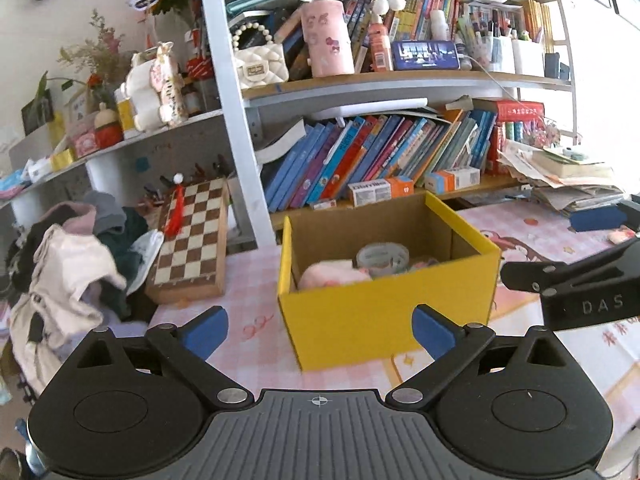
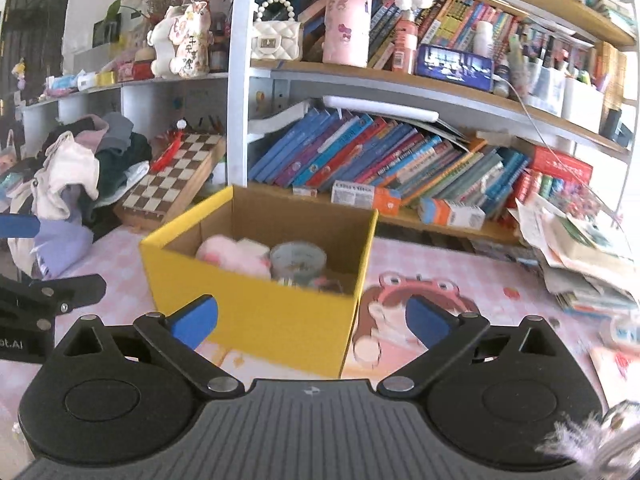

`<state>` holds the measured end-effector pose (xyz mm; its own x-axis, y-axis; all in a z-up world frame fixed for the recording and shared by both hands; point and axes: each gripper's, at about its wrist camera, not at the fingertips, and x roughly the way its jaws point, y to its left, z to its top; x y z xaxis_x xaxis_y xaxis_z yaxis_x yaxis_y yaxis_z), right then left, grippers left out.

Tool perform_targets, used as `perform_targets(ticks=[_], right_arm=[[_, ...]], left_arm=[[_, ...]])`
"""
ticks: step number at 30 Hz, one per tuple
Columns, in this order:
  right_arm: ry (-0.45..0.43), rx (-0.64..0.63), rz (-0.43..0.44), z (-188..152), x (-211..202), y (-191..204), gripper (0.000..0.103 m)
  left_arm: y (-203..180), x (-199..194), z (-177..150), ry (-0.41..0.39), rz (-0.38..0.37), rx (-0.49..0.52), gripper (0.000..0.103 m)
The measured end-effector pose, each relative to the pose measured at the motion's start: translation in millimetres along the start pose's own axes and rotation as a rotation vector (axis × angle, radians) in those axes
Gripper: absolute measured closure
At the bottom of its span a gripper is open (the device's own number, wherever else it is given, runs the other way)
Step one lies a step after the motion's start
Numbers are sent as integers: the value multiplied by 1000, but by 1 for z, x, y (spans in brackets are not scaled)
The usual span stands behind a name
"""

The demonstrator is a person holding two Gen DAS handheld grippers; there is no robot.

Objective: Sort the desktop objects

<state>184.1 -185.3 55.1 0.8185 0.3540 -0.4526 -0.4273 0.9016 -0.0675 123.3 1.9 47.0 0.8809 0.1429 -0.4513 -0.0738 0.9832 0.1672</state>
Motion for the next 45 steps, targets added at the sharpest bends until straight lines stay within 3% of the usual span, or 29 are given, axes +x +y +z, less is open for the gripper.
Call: perform_targets(ticks=[11,17,28,45], right_arm=[[82,35,-18,-52,-44,34,0],[149,54,-12,-74,-52,49,0],[202,3,-29,-89,-66,65,0],[242,5,-27,-98,-74,66,0]], left_arm=[[-1,-43,-44,44,3,-6,3],[-4,-55,-69,109,-10,-10,2],[1,-69,-89,157,-32,-64,2],[-9,-77,-99,199,-36,-33,1]])
